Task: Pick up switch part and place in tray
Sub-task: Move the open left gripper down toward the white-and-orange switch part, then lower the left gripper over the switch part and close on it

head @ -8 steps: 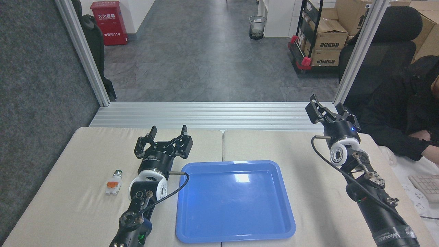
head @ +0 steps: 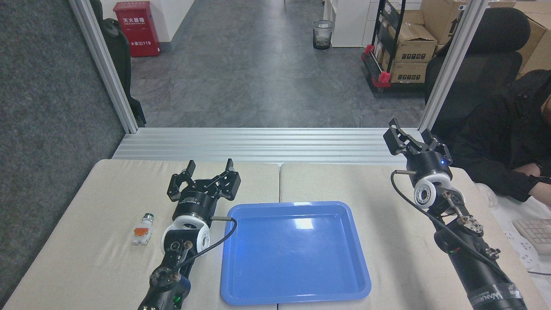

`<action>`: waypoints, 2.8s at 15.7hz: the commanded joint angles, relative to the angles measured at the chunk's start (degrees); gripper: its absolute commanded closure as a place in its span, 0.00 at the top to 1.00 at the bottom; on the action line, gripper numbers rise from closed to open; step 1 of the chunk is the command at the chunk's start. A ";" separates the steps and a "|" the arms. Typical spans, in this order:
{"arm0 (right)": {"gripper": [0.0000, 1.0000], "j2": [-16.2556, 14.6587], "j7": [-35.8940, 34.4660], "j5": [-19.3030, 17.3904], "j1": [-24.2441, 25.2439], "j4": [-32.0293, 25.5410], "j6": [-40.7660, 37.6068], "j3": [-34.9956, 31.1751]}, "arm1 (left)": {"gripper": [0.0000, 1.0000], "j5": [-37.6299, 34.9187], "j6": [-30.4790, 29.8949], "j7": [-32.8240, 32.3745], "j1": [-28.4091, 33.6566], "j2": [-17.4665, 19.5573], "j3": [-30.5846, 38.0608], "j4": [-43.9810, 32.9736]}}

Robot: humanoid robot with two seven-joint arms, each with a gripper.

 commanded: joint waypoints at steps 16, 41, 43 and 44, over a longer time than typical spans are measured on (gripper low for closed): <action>0.99 0.05 0.02 -0.01 0.00 0.00 0.04 0.00 | 1.00 0.90 -0.83 3.22 -1.56 6.23 3.99 5.29; 0.99 0.05 0.02 -0.01 0.00 0.00 0.04 0.00 | 1.00 -2.88 -3.12 10.86 9.25 13.35 6.63 20.41; 0.99 0.05 0.02 -0.01 0.00 0.00 0.04 0.00 | 1.00 -2.97 -3.12 10.96 10.13 13.35 6.10 21.19; 0.99 0.05 0.02 -0.01 0.00 0.00 0.04 0.00 | 1.00 -2.88 -3.12 10.96 10.05 13.44 6.01 22.24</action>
